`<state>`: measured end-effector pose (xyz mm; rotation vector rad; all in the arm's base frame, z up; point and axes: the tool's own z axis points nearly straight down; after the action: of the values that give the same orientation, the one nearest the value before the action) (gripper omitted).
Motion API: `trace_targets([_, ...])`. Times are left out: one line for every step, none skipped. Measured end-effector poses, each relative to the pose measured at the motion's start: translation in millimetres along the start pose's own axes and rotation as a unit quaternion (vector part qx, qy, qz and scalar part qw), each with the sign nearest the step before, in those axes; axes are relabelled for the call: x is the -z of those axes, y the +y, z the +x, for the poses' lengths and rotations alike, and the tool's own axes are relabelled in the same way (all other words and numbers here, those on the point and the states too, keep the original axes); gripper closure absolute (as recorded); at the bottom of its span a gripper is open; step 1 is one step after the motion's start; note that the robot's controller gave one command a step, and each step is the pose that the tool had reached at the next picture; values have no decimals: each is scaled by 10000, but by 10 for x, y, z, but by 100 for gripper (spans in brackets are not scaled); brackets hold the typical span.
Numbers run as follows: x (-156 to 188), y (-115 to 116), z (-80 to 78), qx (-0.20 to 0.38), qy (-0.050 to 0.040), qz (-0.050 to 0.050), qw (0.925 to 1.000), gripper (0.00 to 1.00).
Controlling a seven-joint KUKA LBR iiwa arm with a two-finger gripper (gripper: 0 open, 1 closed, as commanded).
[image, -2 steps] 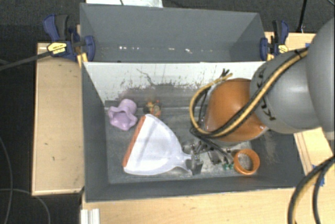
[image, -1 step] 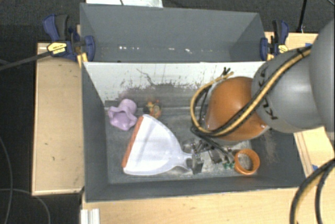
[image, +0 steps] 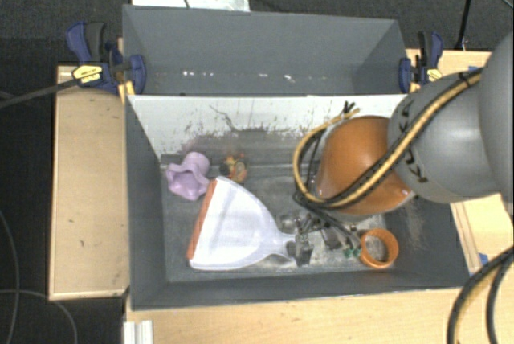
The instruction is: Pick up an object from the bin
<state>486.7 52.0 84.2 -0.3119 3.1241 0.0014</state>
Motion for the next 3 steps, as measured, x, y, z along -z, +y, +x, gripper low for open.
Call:
trace_targets([34,0,-3,-7,-9,0,10000,100])
trace_targets([72,1,3,-9,5,0,10000,100])
trace_targets([156,1,2,-16,3,0,10000,100])
